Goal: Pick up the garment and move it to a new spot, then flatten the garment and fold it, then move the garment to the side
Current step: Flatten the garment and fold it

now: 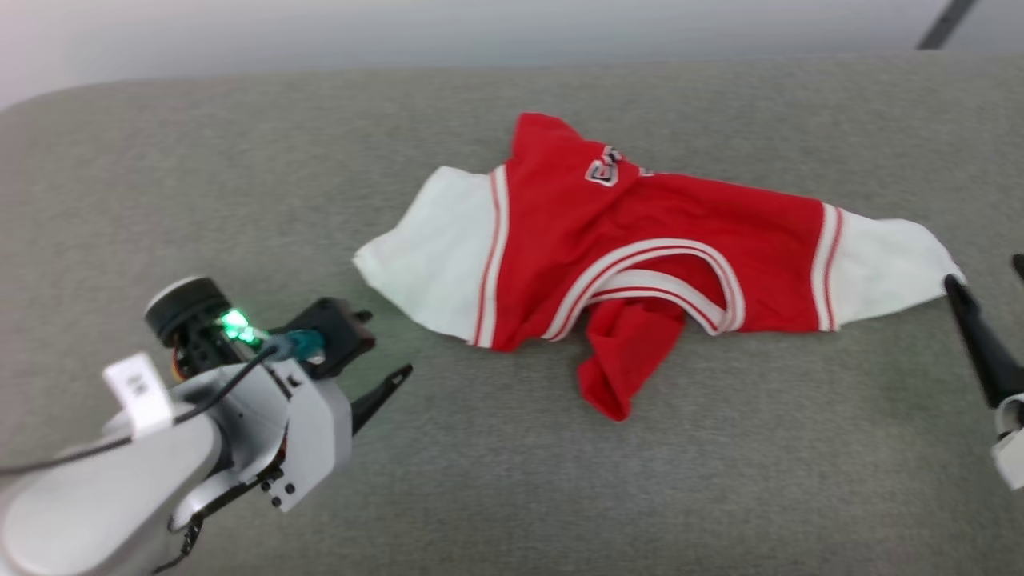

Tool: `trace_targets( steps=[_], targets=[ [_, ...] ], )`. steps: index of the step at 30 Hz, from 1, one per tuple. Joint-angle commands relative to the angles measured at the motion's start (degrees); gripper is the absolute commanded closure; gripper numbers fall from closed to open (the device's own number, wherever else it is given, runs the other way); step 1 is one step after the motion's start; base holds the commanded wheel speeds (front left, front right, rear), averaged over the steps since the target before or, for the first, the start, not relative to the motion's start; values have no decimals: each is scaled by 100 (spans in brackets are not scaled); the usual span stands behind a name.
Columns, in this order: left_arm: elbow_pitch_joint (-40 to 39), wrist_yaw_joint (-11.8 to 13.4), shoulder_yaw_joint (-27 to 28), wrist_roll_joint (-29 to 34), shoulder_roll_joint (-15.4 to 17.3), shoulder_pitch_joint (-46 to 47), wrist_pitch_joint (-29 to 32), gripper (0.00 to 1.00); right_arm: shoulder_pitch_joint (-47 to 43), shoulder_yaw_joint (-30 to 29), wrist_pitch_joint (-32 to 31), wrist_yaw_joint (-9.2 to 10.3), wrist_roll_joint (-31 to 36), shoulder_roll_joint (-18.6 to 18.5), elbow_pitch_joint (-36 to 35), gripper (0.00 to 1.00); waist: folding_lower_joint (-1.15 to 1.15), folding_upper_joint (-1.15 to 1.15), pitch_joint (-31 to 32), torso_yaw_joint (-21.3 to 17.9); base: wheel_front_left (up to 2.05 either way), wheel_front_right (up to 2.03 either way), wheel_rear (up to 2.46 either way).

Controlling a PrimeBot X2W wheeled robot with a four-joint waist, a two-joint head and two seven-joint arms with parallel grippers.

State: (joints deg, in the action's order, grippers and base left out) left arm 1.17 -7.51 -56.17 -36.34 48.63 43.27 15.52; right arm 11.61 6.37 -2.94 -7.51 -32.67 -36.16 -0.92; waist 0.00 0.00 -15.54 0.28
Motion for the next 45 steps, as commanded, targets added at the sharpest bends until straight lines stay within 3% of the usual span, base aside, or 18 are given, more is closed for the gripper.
trace_targets(
  steps=[1, 5, 9, 18, 24, 25, 26, 27, 30, 39, 45],
  targets=[
    [-12, 10, -98, -43, 13, 90, 32, 0, -68, -36, -18, 4, 55, 50, -62, 0, 0, 0, -70, -219, 0, 0, 0],
    [68, 10, -1081, -583, 166, 1008, 368, 0, -244, -85, -275, 4, 314, 355, -590, 0, 0, 0, -191, -433, 0, 0, 0],
    [390, 10, -1610, -890, 95, 1728, 434, 0, -285, -55, -429, 4, 413, 519, -914, 0, 0, 0, -340, -614, 0, 0, 0],
    [643, 12, -1713, -520, -26, 1722, 1123, 0, -175, -7, -490, 4, 459, 607, -1045, 0, 0, 0, -593, -880, 0, 0, 0],
    [809, 12, -1748, -347, -56, 1632, 1167, 0, -125, 9, -491, 4, 428, 556, -1042, 0, 0, 0, -686, -915, 0, 0, 0],
    [848, 13, -1754, -355, -82, 1629, 1123, 16, -95, 48, -517, 4, 411, 527, -1040, 0, 0, 0, -700, -913, 0, 0, 0],
    [890, 13, -1757, -384, -101, 1627, 1115, 66, -63, 107, -556, 4, 399, 476, -1039, 0, 0, 0, -716, -911, 0, 0, 0],
    [922, 14, -1758, -387, -109, 1633, 1117, 98, -15, 199, -580, 4, 385, 406, -1039, 0, 0, 0, -732, -909, 0, 0, 0],
    [984, 14, -1768, -455, -133, 1655, 1090, 100, 221, 721, -752, 4, 320, 51, -1015, 0, 0, 0, -778, -891, 0, 0, 0],
    [899, 12, -1768, -522, -459, 1887, 936, 100, 1997, 3156, -1538, 5, -70, -1641, -723, 0, 0, 0, -1074, -571, 0, 0, 0],
    [1012, 12, -1773, -542, -725, 2066, 829, 100, 3486, 4656, -1566, 5, -154, -2005, -3, 0, 0, 0, -1318, -248, 0, 0, 0]
  ],
)
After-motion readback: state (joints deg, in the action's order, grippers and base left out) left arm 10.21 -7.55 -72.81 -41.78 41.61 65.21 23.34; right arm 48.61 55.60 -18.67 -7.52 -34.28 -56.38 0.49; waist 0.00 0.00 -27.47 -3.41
